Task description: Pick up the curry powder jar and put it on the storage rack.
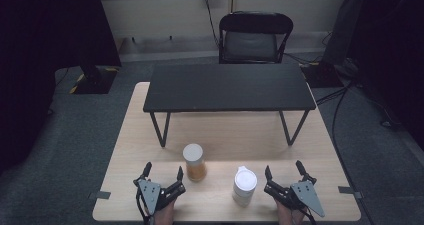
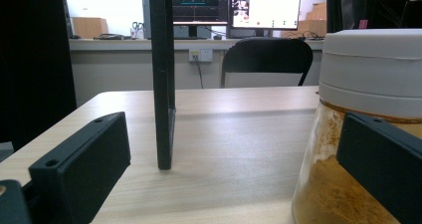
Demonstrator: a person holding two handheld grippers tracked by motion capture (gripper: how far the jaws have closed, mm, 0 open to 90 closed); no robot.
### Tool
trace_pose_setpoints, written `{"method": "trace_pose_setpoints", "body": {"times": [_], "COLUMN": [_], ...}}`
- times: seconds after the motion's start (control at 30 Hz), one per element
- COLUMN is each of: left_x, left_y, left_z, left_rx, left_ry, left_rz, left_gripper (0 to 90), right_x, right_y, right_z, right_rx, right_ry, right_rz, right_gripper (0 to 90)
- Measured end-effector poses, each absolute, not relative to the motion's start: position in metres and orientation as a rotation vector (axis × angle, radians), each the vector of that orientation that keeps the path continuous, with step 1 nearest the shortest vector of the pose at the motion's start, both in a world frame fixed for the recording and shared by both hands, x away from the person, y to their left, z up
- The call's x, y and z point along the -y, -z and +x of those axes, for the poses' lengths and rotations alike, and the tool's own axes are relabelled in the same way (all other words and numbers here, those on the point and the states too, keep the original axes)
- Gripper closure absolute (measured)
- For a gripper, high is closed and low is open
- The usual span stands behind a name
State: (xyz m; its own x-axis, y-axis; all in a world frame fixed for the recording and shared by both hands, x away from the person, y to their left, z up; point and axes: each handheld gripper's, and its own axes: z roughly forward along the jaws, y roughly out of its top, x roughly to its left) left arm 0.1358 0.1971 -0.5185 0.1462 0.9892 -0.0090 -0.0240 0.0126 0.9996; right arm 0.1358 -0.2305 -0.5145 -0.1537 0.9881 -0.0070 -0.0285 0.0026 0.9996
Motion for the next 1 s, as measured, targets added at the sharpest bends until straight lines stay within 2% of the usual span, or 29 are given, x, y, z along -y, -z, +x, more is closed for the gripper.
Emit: {"method": "trace_pose_setpoints", "body": {"times": [1.0], "left_x": [-0.1977], "left_y": [0.5185], "left_z": [0.1359], "left_rx": [-1.086], "left_ry": [-1.102], "left_rz": [1.250], "left_gripper": [0.0], "right_x": [0.2299], "right_y": [0.5145], "right_z": [0.1358], "right_rx": [-1.307], "right_ry": [-1.326], "right_rz": [1.102], "right_gripper": [0.1]}}
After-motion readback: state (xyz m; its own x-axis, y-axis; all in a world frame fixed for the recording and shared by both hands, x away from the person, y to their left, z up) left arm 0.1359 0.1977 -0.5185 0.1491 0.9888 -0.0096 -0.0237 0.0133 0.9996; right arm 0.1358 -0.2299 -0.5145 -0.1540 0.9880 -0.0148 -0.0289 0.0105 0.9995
